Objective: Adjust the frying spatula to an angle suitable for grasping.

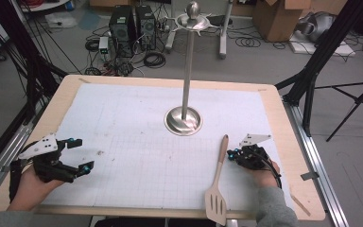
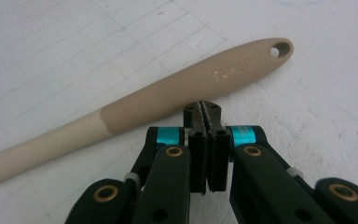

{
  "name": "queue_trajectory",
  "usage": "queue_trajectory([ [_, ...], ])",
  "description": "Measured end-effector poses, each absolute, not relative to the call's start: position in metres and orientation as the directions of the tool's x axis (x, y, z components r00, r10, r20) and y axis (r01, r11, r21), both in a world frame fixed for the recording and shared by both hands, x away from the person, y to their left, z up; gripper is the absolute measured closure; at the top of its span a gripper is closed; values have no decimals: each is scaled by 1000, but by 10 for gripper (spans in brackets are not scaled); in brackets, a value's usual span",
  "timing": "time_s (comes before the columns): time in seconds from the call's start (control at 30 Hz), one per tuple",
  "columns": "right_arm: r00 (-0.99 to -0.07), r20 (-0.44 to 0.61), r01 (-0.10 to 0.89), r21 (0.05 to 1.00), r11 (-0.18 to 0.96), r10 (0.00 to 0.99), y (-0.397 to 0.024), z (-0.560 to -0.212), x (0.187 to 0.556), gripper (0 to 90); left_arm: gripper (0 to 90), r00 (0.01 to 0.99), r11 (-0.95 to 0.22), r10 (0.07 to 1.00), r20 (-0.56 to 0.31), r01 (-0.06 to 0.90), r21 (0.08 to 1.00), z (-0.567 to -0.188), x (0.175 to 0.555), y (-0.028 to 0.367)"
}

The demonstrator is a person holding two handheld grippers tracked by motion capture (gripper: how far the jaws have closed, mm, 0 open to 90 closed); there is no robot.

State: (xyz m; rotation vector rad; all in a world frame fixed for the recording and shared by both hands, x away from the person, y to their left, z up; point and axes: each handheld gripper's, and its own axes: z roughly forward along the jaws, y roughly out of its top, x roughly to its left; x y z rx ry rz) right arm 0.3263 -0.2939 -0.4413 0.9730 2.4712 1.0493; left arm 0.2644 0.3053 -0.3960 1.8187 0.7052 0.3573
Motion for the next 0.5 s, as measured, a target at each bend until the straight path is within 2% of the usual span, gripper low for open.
queue_trajectory([
  [0.27, -759, 23, 440, 755, 486, 651, -281, -439, 339, 897, 18, 751, -212, 653, -93, 300, 930, -396, 254, 317],
  [0.5, -773, 3, 419, 752, 509, 634, -269, -438, 349, 898, 18, 732, -205, 675, -93, 307, 929, -396, 243, 325],
])
